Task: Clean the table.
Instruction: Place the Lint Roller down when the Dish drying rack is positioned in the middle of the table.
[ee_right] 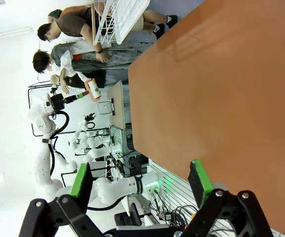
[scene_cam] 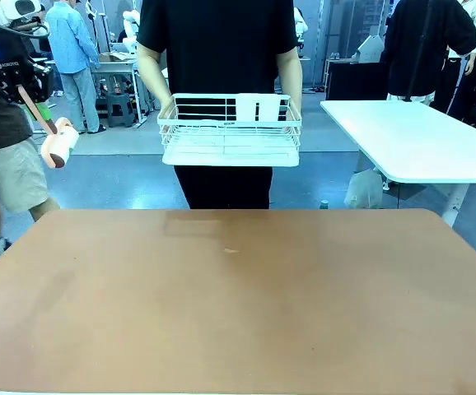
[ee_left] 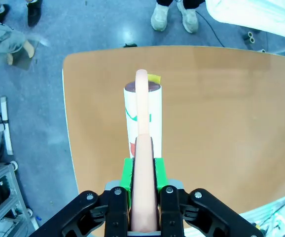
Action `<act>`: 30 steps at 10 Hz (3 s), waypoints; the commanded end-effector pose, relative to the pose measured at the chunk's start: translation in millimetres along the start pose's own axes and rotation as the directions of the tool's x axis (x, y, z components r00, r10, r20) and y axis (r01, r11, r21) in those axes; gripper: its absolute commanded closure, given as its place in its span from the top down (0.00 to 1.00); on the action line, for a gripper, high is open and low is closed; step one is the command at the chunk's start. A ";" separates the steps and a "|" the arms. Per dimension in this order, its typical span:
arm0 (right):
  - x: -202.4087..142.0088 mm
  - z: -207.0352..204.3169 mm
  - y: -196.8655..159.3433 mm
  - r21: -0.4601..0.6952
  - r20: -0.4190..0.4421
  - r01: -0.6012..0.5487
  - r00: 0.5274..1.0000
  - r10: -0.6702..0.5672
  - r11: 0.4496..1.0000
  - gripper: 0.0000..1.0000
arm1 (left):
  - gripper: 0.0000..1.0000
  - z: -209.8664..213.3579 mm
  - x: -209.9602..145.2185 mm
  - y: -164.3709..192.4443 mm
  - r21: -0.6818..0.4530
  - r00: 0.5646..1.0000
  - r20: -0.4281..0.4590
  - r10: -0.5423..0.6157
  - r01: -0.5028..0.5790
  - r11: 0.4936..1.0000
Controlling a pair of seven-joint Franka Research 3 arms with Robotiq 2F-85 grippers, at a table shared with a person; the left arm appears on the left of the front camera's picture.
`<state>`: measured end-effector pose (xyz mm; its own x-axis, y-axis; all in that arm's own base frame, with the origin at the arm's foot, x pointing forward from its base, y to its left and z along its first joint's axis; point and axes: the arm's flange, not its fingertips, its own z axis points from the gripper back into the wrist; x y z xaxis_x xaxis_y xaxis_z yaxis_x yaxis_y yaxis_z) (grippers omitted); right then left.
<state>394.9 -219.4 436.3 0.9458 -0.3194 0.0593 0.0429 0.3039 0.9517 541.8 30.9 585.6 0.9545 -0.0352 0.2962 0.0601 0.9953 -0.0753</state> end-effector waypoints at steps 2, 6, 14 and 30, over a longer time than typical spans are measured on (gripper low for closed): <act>1.0 0.6 2.5 0.018 0.003 -0.022 1.000 0.022 1.000 1.00 | 0.21 3.5 0.2 1.4 0.013 1.000 0.014 -0.002 0.001 1.000; 1.0 0.6 2.5 0.018 0.003 -0.022 1.000 0.022 1.000 1.00 | 0.21 3.5 0.2 1.4 0.013 1.000 0.014 -0.002 0.001 1.000; 1.0 0.6 2.5 0.018 0.003 -0.022 1.000 0.022 1.000 1.00 | 0.21 3.5 0.2 1.4 0.013 1.000 0.014 -0.002 0.001 1.000; 1.0 0.6 2.5 0.018 0.003 -0.022 1.000 0.022 1.000 1.00 | 0.21 3.5 0.2 1.4 0.013 1.000 0.014 -0.002 0.001 1.000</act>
<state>394.9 -219.4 436.3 0.9458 -0.3194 0.0594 0.0429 0.3039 0.9517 541.8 30.9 585.6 0.9545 -0.0352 0.2962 0.0601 0.9953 -0.0753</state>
